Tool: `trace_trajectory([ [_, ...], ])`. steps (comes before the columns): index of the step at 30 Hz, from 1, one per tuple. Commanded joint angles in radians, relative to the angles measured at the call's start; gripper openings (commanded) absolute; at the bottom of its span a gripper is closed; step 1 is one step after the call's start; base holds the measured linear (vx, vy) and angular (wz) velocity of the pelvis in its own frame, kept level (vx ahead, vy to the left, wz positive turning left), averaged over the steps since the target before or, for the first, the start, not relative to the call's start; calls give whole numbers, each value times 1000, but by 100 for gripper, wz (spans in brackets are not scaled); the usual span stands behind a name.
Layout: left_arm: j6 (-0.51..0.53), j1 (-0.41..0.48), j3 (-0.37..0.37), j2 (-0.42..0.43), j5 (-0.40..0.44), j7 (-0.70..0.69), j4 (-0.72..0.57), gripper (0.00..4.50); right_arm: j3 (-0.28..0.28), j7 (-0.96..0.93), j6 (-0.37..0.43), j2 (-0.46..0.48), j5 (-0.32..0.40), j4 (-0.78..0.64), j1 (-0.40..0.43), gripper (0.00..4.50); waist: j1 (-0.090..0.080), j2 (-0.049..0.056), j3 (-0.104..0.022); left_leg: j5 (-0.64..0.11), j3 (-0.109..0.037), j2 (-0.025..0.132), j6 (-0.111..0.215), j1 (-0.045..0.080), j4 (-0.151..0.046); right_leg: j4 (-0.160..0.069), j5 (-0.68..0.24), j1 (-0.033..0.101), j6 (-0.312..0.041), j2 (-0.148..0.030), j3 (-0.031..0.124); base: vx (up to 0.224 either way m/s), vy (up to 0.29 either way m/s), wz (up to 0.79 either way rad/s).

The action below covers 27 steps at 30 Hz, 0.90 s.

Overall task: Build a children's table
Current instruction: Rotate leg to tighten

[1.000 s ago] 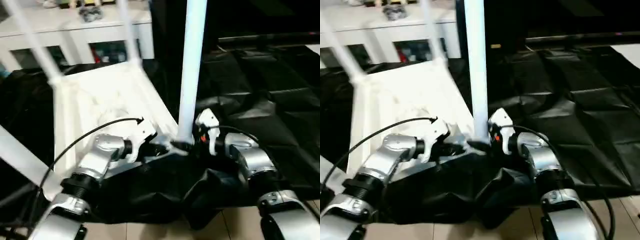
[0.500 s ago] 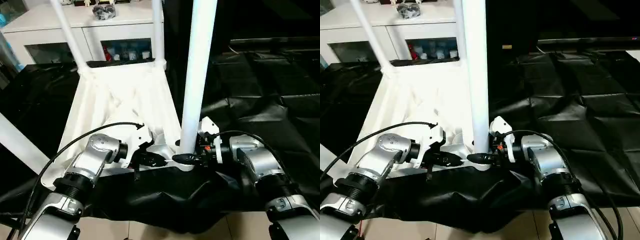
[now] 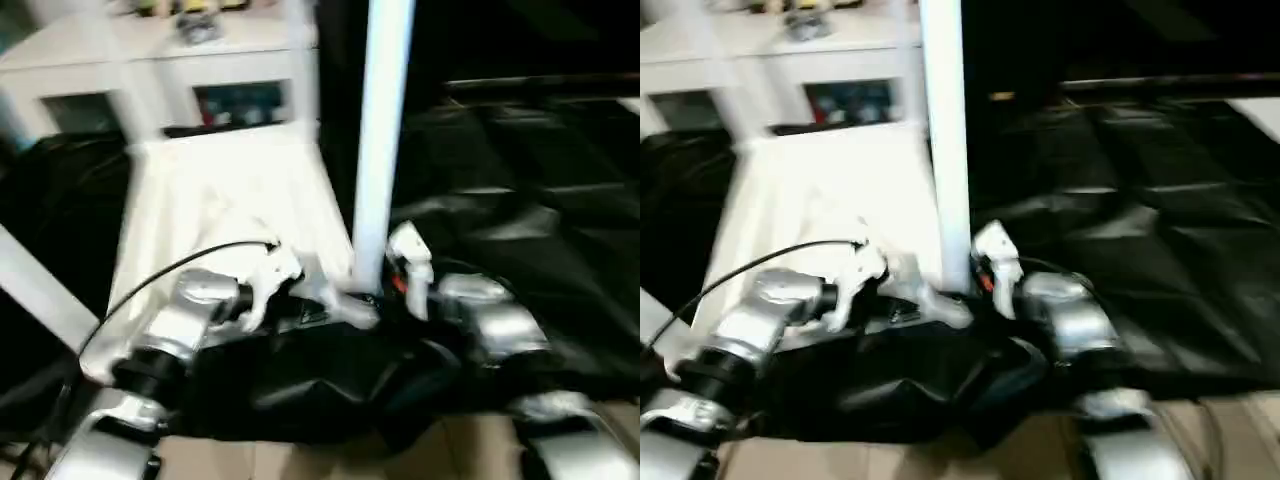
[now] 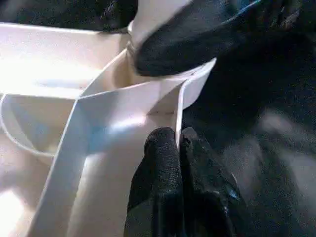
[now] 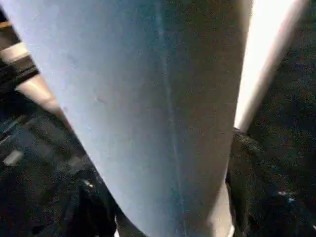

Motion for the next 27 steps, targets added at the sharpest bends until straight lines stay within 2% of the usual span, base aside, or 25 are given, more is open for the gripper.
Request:
trace_trajectory([
  [1, 15, -2, -33, -81, -15, 55, -38, 0, 68, -34, 37, 109, 2, 69, 12, 255, -3, -12, -42, -329, -5, 8, 30, -5, -73, -91, -488, 40, -133, -42, 25, 0, 0, 0],
  [4, 31, -4, -40, -137, -6, 126, -41, 0, 72, -114, -10, 148, -27, 101, -3, 255, -11, -7, -44, -329, -3, 8, 40, -6, -70, -89, -452, 38, -151, -40, 25, 0, 0, 0],
  [5, 30, -5, -44, -140, -3, 130, -41, 0, 66, -111, -16, 152, -23, 104, -6, 290, -13, -10, -44, -330, -2, 8, 43, -6, -70, -90, -449, 38, -153, -39, 25, 0, 0, 0],
  [7, 25, -7, -48, -140, -1, 127, -40, 0, 49, -104, -12, 155, -7, 104, -11, 327, -10, -11, -46, -317, -2, 7, 58, -9, -69, -89, -433, 41, -156, -40, 25, 0, 0, 0],
  [10, 13, -12, -43, -132, 2, 117, -32, 0, 55, -69, -14, 145, -10, 100, -13, 346, -9, -10, -47, -304, -2, 9, 63, -11, -70, -83, -389, 43, -171, -39, 26, 0, 0, 0],
  [12, -4, -14, -45, -112, 2, 94, -28, 0, 81, -21, -30, 128, -21, 90, -9, 359, -9, -10, -46, -310, -2, 9, 62, -11, -70, -83, -391, 43, -175, -39, 25, 0, 0, 0],
  [13, -9, -15, -47, -96, 1, 75, -26, 0, 100, 32, -44, 112, -22, 73, -3, 359, -9, -7, -46, -320, -3, 9, 63, -11, -71, -84, -397, 44, -173, -40, 25, 0, 0, 0],
  [15, -12, -13, -50, -76, -1, 53, -29, 0, 124, 97, -63, 92, -19, 53, 5, 359, -9, -7, -48, -316, -3, 10, 65, -13, -70, -82, -376, 46, -178, -40, 25, 0, 0, 0],
  [16, -14, -13, -51, -69, -2, 44, -30, 0, 132, 121, -70, 85, -17, 46, 8, 359, -8, -6, -50, -304, -2, 10, 70, -14, -69, -79, -341, 48, -188, -38, 25, 0, 0, 0],
  [17, -17, -12, -53, -47, -5, 15, -33, 0, 153, 210, -75, 60, -5, 21, 17, 359, -7, -2, -51, -286, -1, 11, 74, -14, -68, -74, -307, 49, -202, -40, 26, 0, 0, 0],
  [19, -17, -12, -53, -45, -5, 12, -32, 0, 155, 218, -74, 57, -4, 18, 18, 359, -3, -6, -53, -254, 2, 11, 86, -15, -64, -70, -256, 53, -221, -38, 26, 0, 0, 0],
  [21, -20, -14, -55, -29, -8, -16, -30, 0, 172, 295, -64, 32, 9, -11, 27, 347, 3, -4, -54, -233, 4, 13, 96, -15, -62, -66, -227, 54, -236, -38, 24, 0, 0, 0],
  [24, -51, -32, -58, 17, -9, -93, 3, 0, 212, 483, 9, -38, 50, -91, 43, 329, 12, -4, -52, -235, 5, 14, 105, -13, -62, -67, -235, 56, -240, -36, 22, 0, 0, 0],
  [25, -51, -32, -58, 17, -9, -93, 3, 0, 212, 483, 9, -38, 50, -91, 43, 322, 15, -4, -51, -238, 5, 14, 108, -12, -61, -68, -244, 56, -236, -35, 22, 0, 0, 0],
  [26, -59, -37, -58, 24, -10, -109, 13, 0, 221, 517, 28, -53, 57, -107, 47, 313, 21, -2, -51, -241, 6, 18, 106, -10, -62, -67, -252, 51, -236, -39, 25, 0, 0, 0],
  [27, -89, -48, -60, 35, -8, -136, 34, 0, 245, 579, 59, -78, 67, -145, 60, 305, 26, -5, -49, -249, 6, 17, 101, -8, -64, -71, -274, 51, -231, -38, 25, 0, 0, 0],
])
